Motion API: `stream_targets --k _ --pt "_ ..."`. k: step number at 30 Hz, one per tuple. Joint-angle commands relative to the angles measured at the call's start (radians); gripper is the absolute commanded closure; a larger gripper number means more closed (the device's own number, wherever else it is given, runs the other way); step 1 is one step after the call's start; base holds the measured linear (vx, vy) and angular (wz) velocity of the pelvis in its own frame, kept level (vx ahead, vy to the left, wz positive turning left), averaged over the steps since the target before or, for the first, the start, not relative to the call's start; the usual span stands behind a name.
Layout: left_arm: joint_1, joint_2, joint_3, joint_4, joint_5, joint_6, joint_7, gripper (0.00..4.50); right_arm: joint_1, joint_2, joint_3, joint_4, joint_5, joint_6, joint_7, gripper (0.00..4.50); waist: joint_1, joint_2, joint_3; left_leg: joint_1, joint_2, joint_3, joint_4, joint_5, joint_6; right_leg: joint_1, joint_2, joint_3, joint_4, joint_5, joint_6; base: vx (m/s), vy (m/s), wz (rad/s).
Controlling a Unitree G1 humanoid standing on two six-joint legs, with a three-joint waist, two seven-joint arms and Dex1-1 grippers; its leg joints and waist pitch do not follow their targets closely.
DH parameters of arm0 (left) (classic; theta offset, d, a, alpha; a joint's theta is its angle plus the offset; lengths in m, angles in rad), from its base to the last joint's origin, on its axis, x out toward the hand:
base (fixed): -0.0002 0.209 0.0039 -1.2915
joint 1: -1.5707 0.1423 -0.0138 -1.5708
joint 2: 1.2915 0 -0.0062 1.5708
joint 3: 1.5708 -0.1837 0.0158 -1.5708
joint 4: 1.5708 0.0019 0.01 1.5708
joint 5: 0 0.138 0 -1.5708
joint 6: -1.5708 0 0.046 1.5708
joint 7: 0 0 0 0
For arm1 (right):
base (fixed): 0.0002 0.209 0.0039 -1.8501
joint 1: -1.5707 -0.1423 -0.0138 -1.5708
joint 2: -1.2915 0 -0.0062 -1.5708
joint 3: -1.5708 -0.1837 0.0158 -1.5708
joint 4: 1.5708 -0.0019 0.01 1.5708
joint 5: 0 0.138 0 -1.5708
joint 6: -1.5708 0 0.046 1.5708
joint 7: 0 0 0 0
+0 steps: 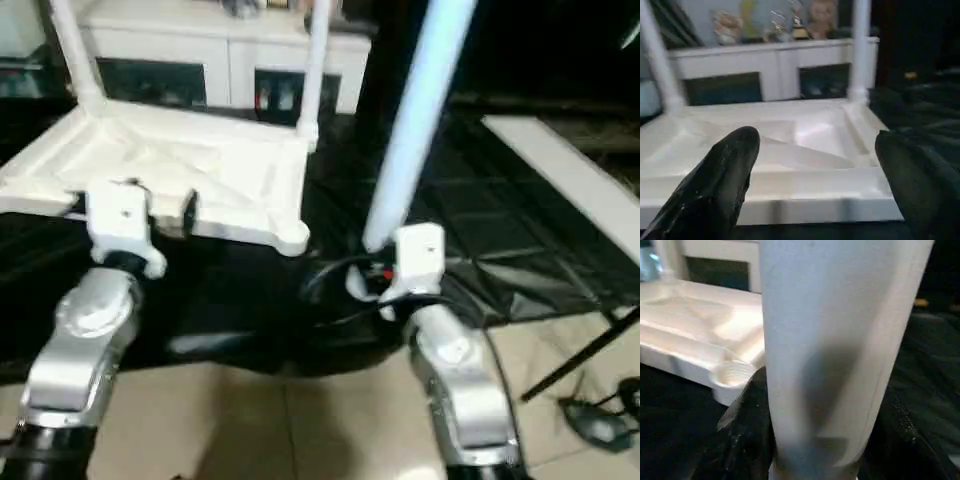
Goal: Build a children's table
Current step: Move to table
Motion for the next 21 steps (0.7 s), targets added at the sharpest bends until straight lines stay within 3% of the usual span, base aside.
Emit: stream_targets --k 1,2,3,4,5,6,7,8,9,10,11,12,13,14,15,16,17,19,21 --pt "-0.013 0.005 0.006 -0.013 -0.015 0.018 -0.011 0.26 -0.014 -0.001 0.001 -0.004 0.007 -0.011 0.009 2.64 0.025 -0.002 -0.06 -0.057 0.001 -0.03 -0.065 -0.043 0.058 0.089 -0.105 0.007 -0.118 -0.453 0.062 0.026 -0.113 0.12" --pt "-0.017 0.004 0.006 -0.01 -0.012 0.009 -0.012 0.26 -0.014 -0.002 0.002 -0.004 0.004 -0.012 0.01 2.64 0.017 0.018 -0.06 -0.06 -0.005 -0.053 -0.068 -0.027 0.097 0.097 -0.099 -0.021 -0.114 -0.287 -0.011 0.02 -0.075 0.37" --pt "-0.021 0.0 0.001 -0.007 -0.006 0.003 -0.012 0.26 -0.013 0.0 0.001 -0.004 0.001 -0.014 0.008 2.64 0.016 0.037 -0.049 -0.05 -0.003 -0.068 -0.077 -0.137 0.105 0.101 -0.097 -0.041 -0.117 -0.289 -0.071 0.02 -0.075 0.37" --pt "-0.021 -0.001 0.0 -0.007 -0.006 0.002 -0.013 0.26 -0.013 0.0 0.001 -0.004 0.001 -0.014 0.008 2.64 0.011 0.036 -0.048 -0.054 -0.006 -0.073 -0.08 -0.194 0.091 0.108 -0.092 -0.047 -0.114 -0.318 -0.087 0.036 -0.049 0.46" --pt "-0.02 -0.007 -0.003 -0.007 -0.004 0.001 -0.015 0.26 -0.013 0.003 -0.001 -0.004 -0.001 -0.015 0.008 2.64 0.011 0.041 -0.044 -0.043 -0.004 -0.079 -0.085 -0.313 0.061 0.117 -0.092 -0.056 -0.124 -0.399 -0.117 0.039 -0.024 0.47" --pt "-0.018 -0.01 -0.007 -0.008 -0.001 0.005 -0.017 0.26 -0.013 0.002 -0.001 -0.003 -0.004 -0.017 0.008 2.64 0.013 0.048 -0.035 -0.039 -0.004 -0.079 -0.093 -0.425 0.031 0.133 -0.092 -0.065 -0.135 -0.516 -0.119 0.039 -0.024 0.47" --pt "-0.016 -0.012 -0.009 -0.008 0.0 0.005 -0.018 0.26 -0.012 0.005 -0.006 -0.005 0.004 -0.012 0.007 2.64 0.013 0.049 -0.031 -0.035 -0.004 -0.079 -0.095 -0.469 0.022 0.139 -0.09 -0.069 -0.139 -0.56 -0.119 0.041 0.001 0.46" --pt "-0.015 -0.013 -0.011 -0.008 0.0 0.005 -0.018 0.26 -0.012 0.008 -0.01 -0.007 0.01 -0.009 0.006 2.64 -0.007 0.043 -0.016 0.064 0.048 -0.056 -0.076 -0.583 -0.014 0.073 -0.066 -0.044 -0.158 -0.612 -0.116 0.066 -0.008 0.36" --pt "-0.015 -0.014 -0.011 -0.009 -0.002 0.007 -0.019 0.26 -0.012 0.006 -0.011 -0.008 0.009 -0.009 0.007 2.64 -0.001 0.048 -0.014 0.082 0.048 -0.043 -0.075 -0.627 -0.032 0.072 -0.06 -0.045 -0.167 -0.641 -0.115 0.066 -0.008 0.36" --pt "-0.015 -0.014 -0.013 -0.01 -0.002 0.01 -0.021 0.26 -0.013 0.004 -0.011 -0.008 0.007 -0.012 0.009 2.64 0.001 0.054 -0.009 0.106 0.059 -0.032 -0.088 -0.683 -0.053 0.073 -0.049 -0.041 -0.166 -0.602 -0.103 0.083 0.0 0.15" --pt "-0.015 -0.014 -0.014 -0.01 -0.004 0.013 -0.023 0.26 -0.013 0.006 -0.017 -0.008 0.008 -0.014 0.006 2.64 -0.002 0.055 -0.004 0.09 0.066 -0.029 -0.114 -0.709 -0.063 0.097 -0.036 -0.029 -0.147 -0.541 -0.093 0.087 0.052 -0.05" --pt "-0.016 -0.015 -0.016 -0.009 -0.004 0.014 -0.024 0.26 -0.016 0.008 -0.027 -0.005 0.011 -0.016 0.0 2.64 -0.003 0.055 -0.007 0.082 0.061 -0.023 -0.123 -0.69 -0.064 0.114 -0.04 -0.017 -0.146 -0.51 -0.09 0.087 0.052 -0.05" --pt "-0.016 -0.015 -0.016 -0.009 -0.004 0.014 -0.025 0.26 -0.016 0.009 -0.03 -0.003 0.012 -0.017 -0.002 2.64 -0.004 0.053 -0.012 0.078 0.056 -0.018 -0.121 -0.658 -0.061 0.122 -0.044 -0.011 -0.15 -0.508 -0.09 0.095 0.071 -0.16" --pt "-0.017 -0.016 -0.016 -0.008 -0.004 0.013 -0.026 0.26 -0.017 0.009 -0.034 -0.001 0.013 -0.017 -0.004 2.64 -0.003 0.052 -0.025 0.066 0.048 -0.006 -0.12 -0.547 -0.042 0.144 -0.05 0.001 -0.153 -0.471 -0.098 0.11 0.072 -0.15" --pt "-0.016 -0.017 -0.017 -0.006 -0.002 0.013 -0.027 0.26 -0.018 0.005 -0.037 0.002 0.004 -0.012 -0.007 2.64 -0.004 0.05 -0.04 0.057 0.046 0.007 -0.119 -0.407 -0.013 0.16 -0.049 0.008 -0.151 -0.373 -0.119 0.11 0.072 -0.15" --pt "-0.015 -0.018 -0.018 -0.005 0.0 0.013 -0.028 0.26 -0.017 0.003 -0.036 0.003 0.0 -0.012 -0.008 2.64 -0.004 0.052 -0.046 0.058 0.046 0.01 -0.118 -0.337 0.003 0.165 -0.044 0.007 -0.144 -0.31 -0.129 0.117 0.066 -0.11" --pt "-0.015 -0.019 -0.019 -0.005 0.0 0.013 -0.028 0.26 -0.017 0.005 -0.042 0.002 0.004 -0.01 -0.008 2.64 -0.008 0.05 -0.054 0.058 0.042 0.016 -0.114 -0.216 0.04 0.168 -0.033 0.006 -0.13 -0.19 -0.141 0.112 0.051 -0.07" --pt "-0.014 -0.02 -0.019 -0.004 0.001 0.014 -0.029 0.26 -0.018 0.007 -0.045 0.001 0.008 -0.01 -0.006 2.64 -0.016 0.05 -0.061 0.073 0.039 0.015 -0.101 -0.082 0.099 0.163 -0.021 0.006 -0.108 -0.049 -0.165 0.119 0.043 -0.06" --pt "-0.012 -0.023 -0.021 -0.004 0.002 0.014 -0.029 0.26 -0.019 0.001 -0.042 0.0 0.004 -0.014 0.001 2.64 -0.021 0.049 -0.07 0.096 0.028 0.015 -0.076 0.1 0.22 0.154 -0.012 0.004 -0.085 0.086 -0.189 0.143 0.018 -0.02"
